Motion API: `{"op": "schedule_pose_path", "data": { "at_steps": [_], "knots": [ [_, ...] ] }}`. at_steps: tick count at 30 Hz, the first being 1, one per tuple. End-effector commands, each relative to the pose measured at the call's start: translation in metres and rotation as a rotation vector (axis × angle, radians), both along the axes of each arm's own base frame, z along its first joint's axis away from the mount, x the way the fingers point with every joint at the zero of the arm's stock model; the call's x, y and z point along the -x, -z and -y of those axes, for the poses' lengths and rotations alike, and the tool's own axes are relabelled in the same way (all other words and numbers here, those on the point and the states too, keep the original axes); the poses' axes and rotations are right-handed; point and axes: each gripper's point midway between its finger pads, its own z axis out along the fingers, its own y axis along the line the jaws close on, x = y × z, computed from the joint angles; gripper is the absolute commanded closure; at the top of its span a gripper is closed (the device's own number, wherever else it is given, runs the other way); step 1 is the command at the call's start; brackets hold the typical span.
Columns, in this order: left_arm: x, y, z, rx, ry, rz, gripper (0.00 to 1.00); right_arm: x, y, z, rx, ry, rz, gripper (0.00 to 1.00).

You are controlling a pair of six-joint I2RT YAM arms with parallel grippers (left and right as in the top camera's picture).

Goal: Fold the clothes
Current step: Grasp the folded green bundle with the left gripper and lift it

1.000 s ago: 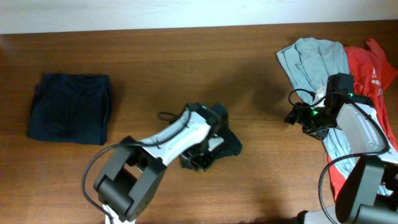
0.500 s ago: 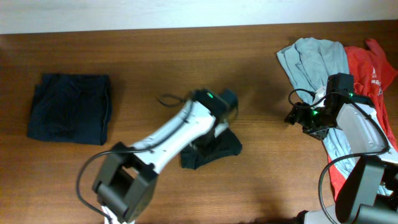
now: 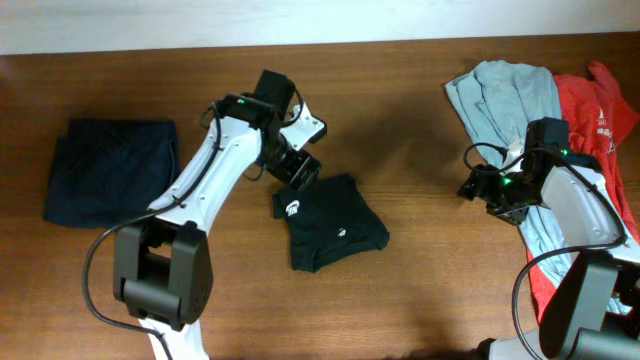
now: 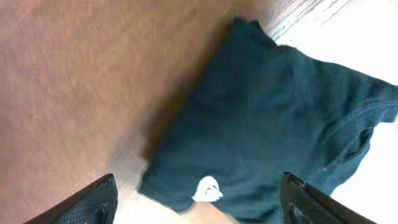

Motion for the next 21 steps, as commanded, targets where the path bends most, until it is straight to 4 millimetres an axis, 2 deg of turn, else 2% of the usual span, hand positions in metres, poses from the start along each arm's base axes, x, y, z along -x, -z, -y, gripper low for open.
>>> {"op": "schedule_pose_path", "data": {
  "at_steps": [1, 5, 9, 14, 16, 18, 21],
  "knots": [
    [0.000, 0.015, 0.007, 0.034, 0.173, 0.009, 0.13, -0.001, -0.002, -0.002, -0.013, 0.000, 0.008, 0.26],
    [0.001, 0.046, 0.007, 0.014, 0.242, -0.034, 0.13, -0.002, -0.004, -0.005, -0.034, -0.003, 0.014, 0.26],
    [-0.001, 0.066, 0.008, 0.012, 0.257, -0.054, 0.13, -0.002, -0.004, -0.005, -0.033, -0.003, 0.014, 0.26],
    [0.012, 0.071, 0.019, 0.083, 0.270, -0.121, 0.14, -0.002, -0.004, -0.005, -0.034, -0.003, 0.014, 0.26],
    [0.021, 0.070, 0.023, 0.116, 0.270, -0.159, 0.19, -0.002, -0.004, -0.005, -0.034, -0.003, 0.012, 0.26],
    [0.032, 0.064, 0.029, 0.170, 0.268, -0.212, 0.31, -0.001, -0.003, -0.006, -0.035, -0.003, 0.009, 0.26],
    [0.045, 0.060, 0.031, 0.200, 0.262, -0.271, 0.36, -0.001, -0.003, -0.006, -0.035, -0.003, 0.007, 0.26]
  ]
}}
